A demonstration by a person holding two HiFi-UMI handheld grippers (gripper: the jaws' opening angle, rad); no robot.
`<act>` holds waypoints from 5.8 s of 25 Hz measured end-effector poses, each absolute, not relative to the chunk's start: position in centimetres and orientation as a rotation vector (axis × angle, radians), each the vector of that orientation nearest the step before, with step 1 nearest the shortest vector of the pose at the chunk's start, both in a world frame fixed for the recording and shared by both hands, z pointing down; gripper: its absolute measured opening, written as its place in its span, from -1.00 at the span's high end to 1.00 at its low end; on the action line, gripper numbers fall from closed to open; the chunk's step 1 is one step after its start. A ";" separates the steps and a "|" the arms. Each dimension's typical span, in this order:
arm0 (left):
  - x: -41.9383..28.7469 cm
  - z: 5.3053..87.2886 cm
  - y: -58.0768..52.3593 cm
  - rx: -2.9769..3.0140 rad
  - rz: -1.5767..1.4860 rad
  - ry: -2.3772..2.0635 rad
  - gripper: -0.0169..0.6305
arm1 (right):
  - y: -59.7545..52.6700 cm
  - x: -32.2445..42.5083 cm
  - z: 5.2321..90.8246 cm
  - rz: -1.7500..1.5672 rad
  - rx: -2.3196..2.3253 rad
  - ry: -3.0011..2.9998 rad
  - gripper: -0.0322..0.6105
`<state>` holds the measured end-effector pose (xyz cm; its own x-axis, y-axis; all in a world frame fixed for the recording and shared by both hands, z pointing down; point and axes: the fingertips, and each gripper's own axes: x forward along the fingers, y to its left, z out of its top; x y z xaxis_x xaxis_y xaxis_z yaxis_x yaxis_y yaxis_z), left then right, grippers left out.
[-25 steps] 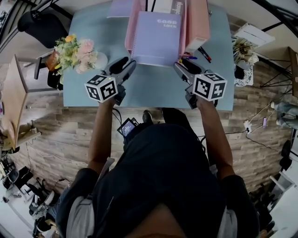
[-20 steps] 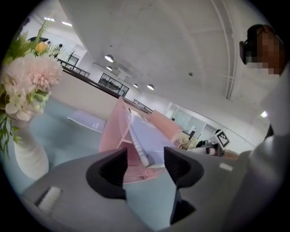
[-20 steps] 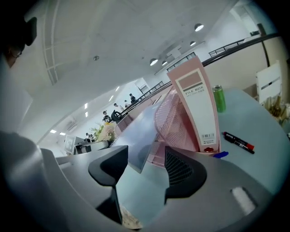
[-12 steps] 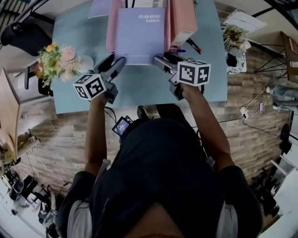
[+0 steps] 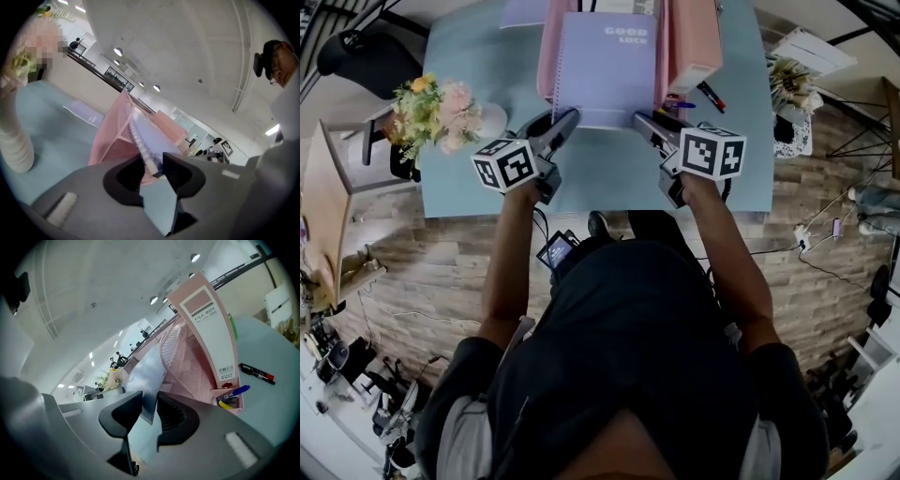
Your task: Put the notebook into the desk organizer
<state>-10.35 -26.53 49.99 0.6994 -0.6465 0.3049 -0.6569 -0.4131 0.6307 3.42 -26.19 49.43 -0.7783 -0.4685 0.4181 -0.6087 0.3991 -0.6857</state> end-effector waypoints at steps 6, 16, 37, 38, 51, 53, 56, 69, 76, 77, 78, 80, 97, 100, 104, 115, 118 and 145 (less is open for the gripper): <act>-10.3 49.0 -25.2 2.203 0.087 -1.050 0.41 | -25.1 3.2 47.5 1.137 0.984 -2.529 0.62; -10.9 47.0 -22.5 2.271 0.114 -1.069 0.41 | -22.4 2.5 45.4 1.029 1.006 -2.556 0.62; -11.2 45.0 -15.8 2.363 0.145 -1.014 0.41 | -15.2 2.1 44.0 0.997 1.088 -2.560 0.62; -11.2 45.0 -15.4 2.363 0.147 -1.011 0.41 | -14.8 2.1 44.1 0.998 1.089 -2.558 0.62; -12.0 44.2 -11.4 2.390 0.164 -1.016 0.40 | -11.1 1.3 43.8 0.978 1.076 -2.565 0.62; -12.2 44.2 -10.7 2.389 0.164 -1.017 0.40 | -10.4 1.1 43.7 0.977 1.069 -2.568 0.62; -12.4 44.1 -9.6 2.389 0.166 -1.015 0.40 | -9.3 0.8 43.7 0.979 1.063 -2.569 0.62; -12.7 44.8 -5.4 2.373 0.177 -0.995 0.40 | -5.2 0.5 44.5 1.002 1.049 -2.553 0.61; -12.7 45.2 -4.0 2.363 0.183 -0.985 0.40 | -3.8 0.5 45.0 1.019 1.050 -2.549 0.61; -12.7 45.4 -3.8 2.360 0.185 -0.983 0.40 | -3.6 0.5 45.2 1.024 1.050 -2.546 0.61; -12.7 45.5 -3.7 2.357 0.188 -0.980 0.40 | -3.5 0.5 45.3 1.029 1.049 -2.544 0.61; -12.7 45.9 -3.5 2.350 0.194 -0.976 0.40 | -3.2 0.5 45.7 1.037 1.048 -2.537 0.61; -12.4 50.2 -3.0 2.235 0.224 -0.923 0.40 | -2.8 0.8 49.6 1.103 1.035 -2.457 0.61; -12.3 51.1 -3.0 2.204 0.222 -0.913 0.40 | -2.9 0.9 50.3 1.115 1.031 -2.443 0.61; -12.1 52.3 -3.5 2.178 0.230 -0.906 0.40 | -3.3 1.1 51.4 1.131 1.029 -2.424 0.61; -11.4 54.9 -4.8 2.136 0.258 -0.888 0.40 | -4.5 1.8 54.0 1.168 1.031 -2.393 0.61; -11.1 55.8 -4.9 2.124 0.272 -0.885 0.40 | -4.5 2.1 55.0 1.184 1.036 -2.382 0.61; -11.7 59.7 -7.6 2.070 0.302 -0.869 0.40 | -7.2 1.5 59.3 1.242 1.051 -2.346 0.61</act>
